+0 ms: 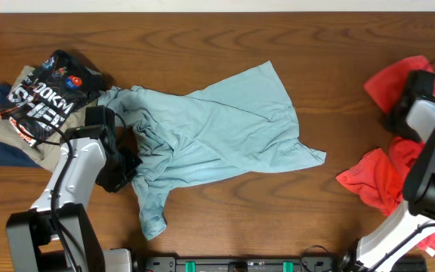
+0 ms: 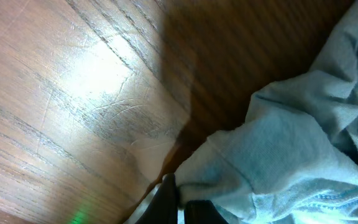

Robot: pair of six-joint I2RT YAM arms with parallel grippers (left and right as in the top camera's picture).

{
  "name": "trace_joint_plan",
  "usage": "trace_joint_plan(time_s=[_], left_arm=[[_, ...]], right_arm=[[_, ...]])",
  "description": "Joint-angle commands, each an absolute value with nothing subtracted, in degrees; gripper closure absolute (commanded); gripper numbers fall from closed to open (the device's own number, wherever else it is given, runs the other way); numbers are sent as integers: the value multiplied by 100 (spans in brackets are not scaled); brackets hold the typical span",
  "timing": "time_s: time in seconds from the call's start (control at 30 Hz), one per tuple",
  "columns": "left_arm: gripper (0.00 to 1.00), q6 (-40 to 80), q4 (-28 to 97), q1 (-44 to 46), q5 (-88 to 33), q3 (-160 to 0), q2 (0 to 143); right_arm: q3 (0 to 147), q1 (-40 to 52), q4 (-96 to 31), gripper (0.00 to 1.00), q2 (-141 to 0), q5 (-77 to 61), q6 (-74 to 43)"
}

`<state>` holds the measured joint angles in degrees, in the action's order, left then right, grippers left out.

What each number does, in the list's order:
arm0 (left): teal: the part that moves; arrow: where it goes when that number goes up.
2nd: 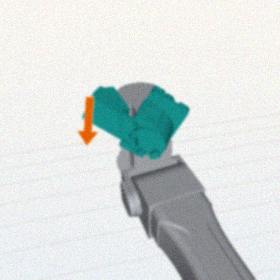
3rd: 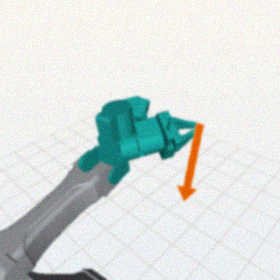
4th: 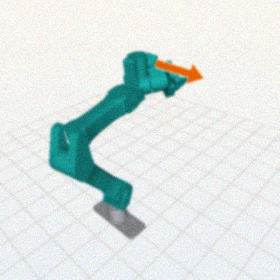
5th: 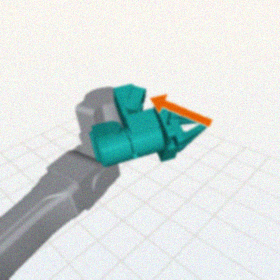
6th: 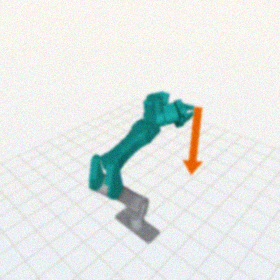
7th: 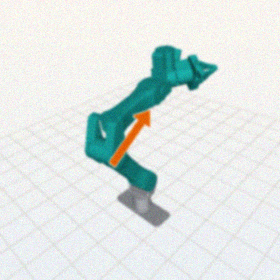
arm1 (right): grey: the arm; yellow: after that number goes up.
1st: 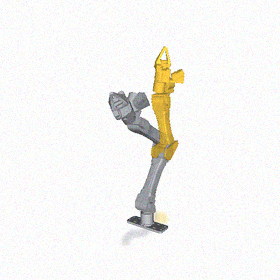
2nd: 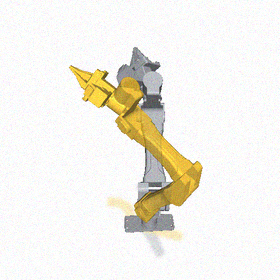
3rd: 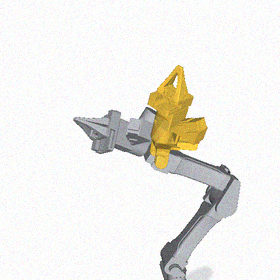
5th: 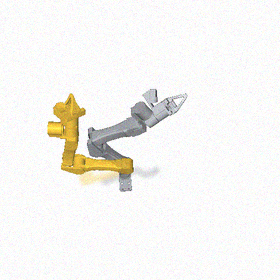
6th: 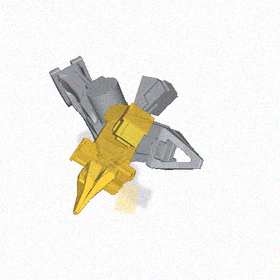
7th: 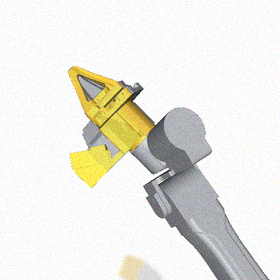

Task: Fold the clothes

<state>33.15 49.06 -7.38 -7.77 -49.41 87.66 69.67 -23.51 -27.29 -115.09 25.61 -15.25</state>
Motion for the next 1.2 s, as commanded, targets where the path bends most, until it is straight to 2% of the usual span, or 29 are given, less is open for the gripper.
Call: trace_joint_plan(time_s=[0.0,0.1,0.23,0.3,0.43,0.53,0.63,0.8,0.97,1.17], left_arm=[[94,3280,4923,-725,-797,-4917,8757],[94,3280,4923,-725,-797,-4917,8757],[94,3280,4923,-725,-794,-4917,8757],[94,3280,4921,-725,-797,-4917,8757],[94,3280,4925,-725,-797,-4917,8757],[94,3280,4923,-725,-797,-4917,8757],[94,3280,4923,-725,-797,-4917,8757],[94,3280,4923,-725,-794,-4917,8757],[94,3280,4921,-725,-794,-4917,8757],[94,3275,4925,-725,-794,-4917,8757]], right_arm=[[6917,-2886,-2882,91,-11638,3754,-2108],[6917,-3413,-3155,81,-11638,3717,-2615],[6952,-3957,-3258,80,-11627,2991,-2696],[7006,-4123,-3245,79,-11585,2180,-2593],[7334,-4217,-3234,76,-11452,-368,-1767],[7561,-4099,-3284,74,-11281,-2082,-1291],[7612,-3854,-3376,73,-11008,-3153,-915],[7612,-3059,-4016,68,-10475,-3269,-311],[7596,-2029,-4897,55,-10394,-2606,-43],[7255,-735,-5446,47,-10490,-1741,51]])
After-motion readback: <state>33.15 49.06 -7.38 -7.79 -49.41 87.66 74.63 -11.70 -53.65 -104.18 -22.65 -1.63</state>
